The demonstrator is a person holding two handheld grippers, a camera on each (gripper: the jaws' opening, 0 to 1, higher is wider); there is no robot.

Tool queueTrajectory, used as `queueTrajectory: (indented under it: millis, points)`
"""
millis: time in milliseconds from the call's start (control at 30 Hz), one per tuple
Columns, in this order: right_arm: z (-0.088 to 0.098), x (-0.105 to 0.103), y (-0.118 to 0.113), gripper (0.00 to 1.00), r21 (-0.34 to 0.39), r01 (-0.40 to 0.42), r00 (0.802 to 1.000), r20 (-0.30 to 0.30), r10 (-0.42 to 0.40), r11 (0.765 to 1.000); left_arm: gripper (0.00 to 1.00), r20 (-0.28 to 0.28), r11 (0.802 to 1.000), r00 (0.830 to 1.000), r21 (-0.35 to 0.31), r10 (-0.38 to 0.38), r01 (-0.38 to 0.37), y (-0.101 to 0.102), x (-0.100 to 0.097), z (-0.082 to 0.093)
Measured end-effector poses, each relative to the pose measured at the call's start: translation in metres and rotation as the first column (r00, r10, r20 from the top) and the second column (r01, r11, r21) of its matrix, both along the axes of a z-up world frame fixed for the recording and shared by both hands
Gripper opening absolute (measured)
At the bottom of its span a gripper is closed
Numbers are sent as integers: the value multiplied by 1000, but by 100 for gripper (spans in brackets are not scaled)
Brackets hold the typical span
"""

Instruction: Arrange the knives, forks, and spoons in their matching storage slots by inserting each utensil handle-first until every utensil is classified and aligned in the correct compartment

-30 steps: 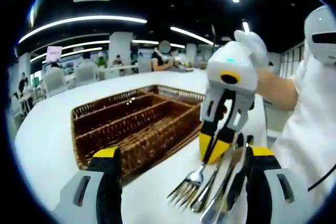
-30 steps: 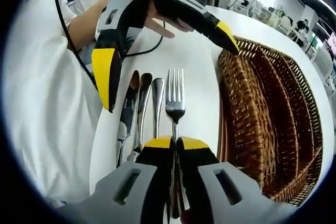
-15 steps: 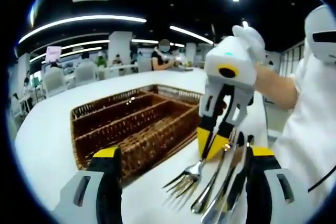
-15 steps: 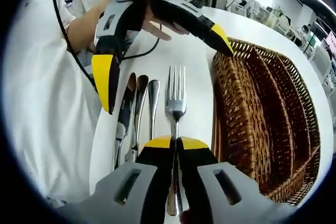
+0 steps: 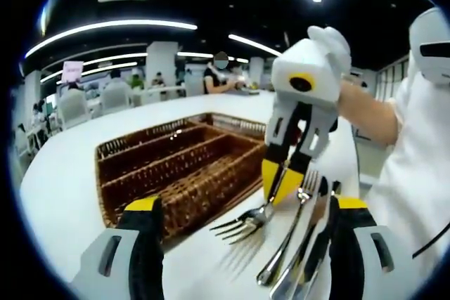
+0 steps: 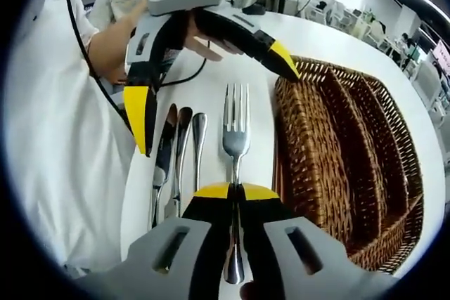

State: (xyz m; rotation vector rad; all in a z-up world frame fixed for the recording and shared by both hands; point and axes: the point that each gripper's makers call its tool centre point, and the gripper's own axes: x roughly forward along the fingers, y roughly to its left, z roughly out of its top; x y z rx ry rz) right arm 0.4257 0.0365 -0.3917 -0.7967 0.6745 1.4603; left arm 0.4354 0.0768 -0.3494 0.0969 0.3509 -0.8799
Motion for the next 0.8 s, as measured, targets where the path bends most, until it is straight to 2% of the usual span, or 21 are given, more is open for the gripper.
queueTrajectory:
  millis: [467, 800]
  points:
    - [-17, -2, 1, 3, -34, -5, 1000, -21, 4, 999, 99, 4, 1000, 1000, -8, 6, -6, 2, 0, 1]
    - [-20, -1, 0, 4, -46, -5, 1000, -28, 4, 999, 99, 5, 1000, 1000, -8, 6, -6, 3, -1, 1]
